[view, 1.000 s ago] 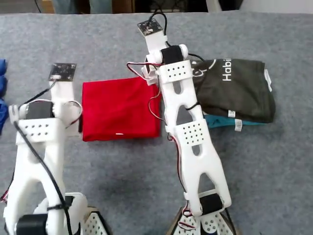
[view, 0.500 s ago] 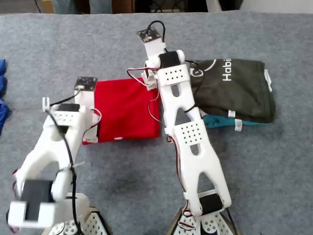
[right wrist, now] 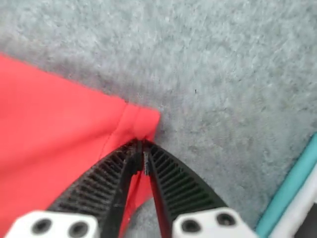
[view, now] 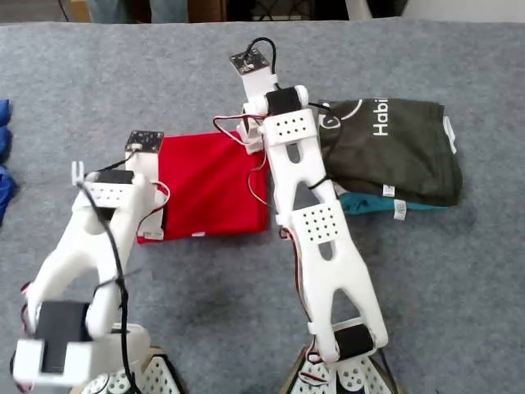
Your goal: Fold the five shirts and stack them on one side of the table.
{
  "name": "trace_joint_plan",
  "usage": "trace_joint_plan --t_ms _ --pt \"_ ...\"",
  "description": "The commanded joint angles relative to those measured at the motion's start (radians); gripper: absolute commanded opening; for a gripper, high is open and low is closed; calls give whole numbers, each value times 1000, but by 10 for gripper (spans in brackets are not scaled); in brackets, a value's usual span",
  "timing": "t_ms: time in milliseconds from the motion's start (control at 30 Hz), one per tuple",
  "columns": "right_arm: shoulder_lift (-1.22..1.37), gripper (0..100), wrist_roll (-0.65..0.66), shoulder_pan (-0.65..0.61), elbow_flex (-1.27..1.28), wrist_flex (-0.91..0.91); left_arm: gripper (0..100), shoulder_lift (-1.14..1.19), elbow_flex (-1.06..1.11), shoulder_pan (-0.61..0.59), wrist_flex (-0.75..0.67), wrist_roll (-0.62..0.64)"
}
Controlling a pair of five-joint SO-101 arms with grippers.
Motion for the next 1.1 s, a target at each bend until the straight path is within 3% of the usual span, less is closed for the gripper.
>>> trace_joint_plan --t_ms 0,200,333,533,667,1067 --pt "-133 18 3 15 -41 40 29 -153 -117 -5 66 11" --pt "-298 18 0 0 31 43 29 -167 -315 -53 51 8" --pt "-493 18 -12 -28 317 41 29 55 -455 -67 23 8" --pt "-820 18 -198 -32 799 38 29 433 -736 -117 18 2" --pt "-986 19 -262 -43 1072 37 29 611 -874 -127 20 -75" --pt "-1075 18 -376 -114 1440 -109 29 845 -1050 -128 18 -89"
